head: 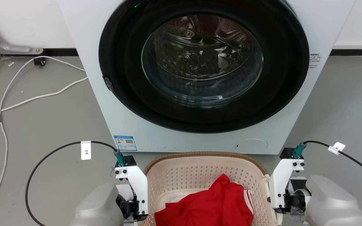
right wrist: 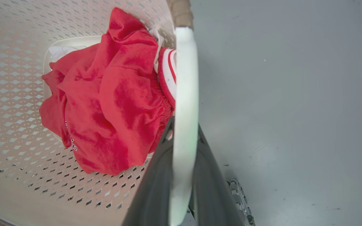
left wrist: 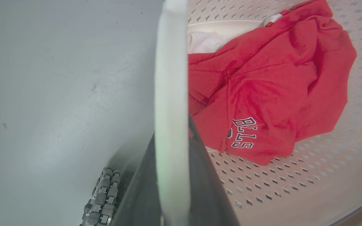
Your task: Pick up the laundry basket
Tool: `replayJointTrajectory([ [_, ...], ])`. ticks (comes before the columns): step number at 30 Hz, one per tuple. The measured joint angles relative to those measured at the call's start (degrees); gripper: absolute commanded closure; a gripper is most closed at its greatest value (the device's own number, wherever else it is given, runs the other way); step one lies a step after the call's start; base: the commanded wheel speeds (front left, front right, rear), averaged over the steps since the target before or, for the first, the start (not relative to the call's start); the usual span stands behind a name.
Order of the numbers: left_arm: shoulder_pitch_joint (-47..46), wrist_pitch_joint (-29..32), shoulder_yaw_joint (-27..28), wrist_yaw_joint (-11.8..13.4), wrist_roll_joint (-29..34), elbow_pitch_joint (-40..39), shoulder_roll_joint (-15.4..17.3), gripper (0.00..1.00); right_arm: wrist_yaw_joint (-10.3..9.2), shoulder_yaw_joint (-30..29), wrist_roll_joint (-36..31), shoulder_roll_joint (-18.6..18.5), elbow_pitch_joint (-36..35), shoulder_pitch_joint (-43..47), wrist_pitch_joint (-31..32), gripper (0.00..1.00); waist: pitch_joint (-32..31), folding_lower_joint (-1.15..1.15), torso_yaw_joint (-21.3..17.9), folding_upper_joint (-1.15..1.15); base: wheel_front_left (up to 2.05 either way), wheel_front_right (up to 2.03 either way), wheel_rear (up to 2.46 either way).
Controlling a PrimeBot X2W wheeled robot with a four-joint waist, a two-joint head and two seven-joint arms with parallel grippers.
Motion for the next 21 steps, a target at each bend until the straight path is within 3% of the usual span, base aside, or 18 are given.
replayJointTrajectory([
  [21,0.0,-0.9,-1.2,0.0,-1.1,0.1,0.1,1.0,0.0,0.5,1.0,0.0,0.2,0.0,-0.5,1.0,-0.1,0.0,-0.1,0.0,0.0,0.0,0.0],
])
